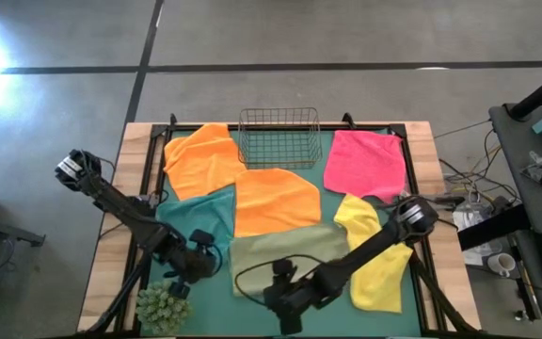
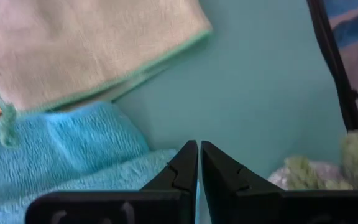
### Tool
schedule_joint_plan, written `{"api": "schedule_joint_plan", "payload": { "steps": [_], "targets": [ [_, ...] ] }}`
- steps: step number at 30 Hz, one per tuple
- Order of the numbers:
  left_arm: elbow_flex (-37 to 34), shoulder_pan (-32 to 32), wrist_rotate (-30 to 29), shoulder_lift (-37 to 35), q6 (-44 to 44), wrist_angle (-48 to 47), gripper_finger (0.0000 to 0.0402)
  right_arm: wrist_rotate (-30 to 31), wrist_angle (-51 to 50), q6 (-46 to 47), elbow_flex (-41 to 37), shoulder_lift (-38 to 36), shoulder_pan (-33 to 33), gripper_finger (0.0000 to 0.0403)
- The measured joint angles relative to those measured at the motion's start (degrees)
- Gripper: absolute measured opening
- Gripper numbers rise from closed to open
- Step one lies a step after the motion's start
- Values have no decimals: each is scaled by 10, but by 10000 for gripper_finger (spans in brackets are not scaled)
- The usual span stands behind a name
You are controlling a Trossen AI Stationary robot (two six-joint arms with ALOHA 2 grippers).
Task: Fold microfiber towels
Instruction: Fold the light green microfiber cloth
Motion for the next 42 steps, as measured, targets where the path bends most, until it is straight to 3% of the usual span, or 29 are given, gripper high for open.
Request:
{"api": "schedule_joint_plan", "payload": {
  "steps": [14, 25, 38, 42],
  "targets": [
    [5, -19, -19, -1, -17, -37, 5, 11, -14, -115, 173, 141, -33, 178],
    [5, -19, -21, -1, -16, -43, 5, -6, -2, -150, 190, 179, -47, 176],
    [4, -19, -30, -1, -17, -70, 5, -10, 18, -124, 189, 202, -75, 175],
    [4, -19, -30, -1, -17, -71, 5, -10, 19, -112, 189, 203, -74, 153]
  ]
}}
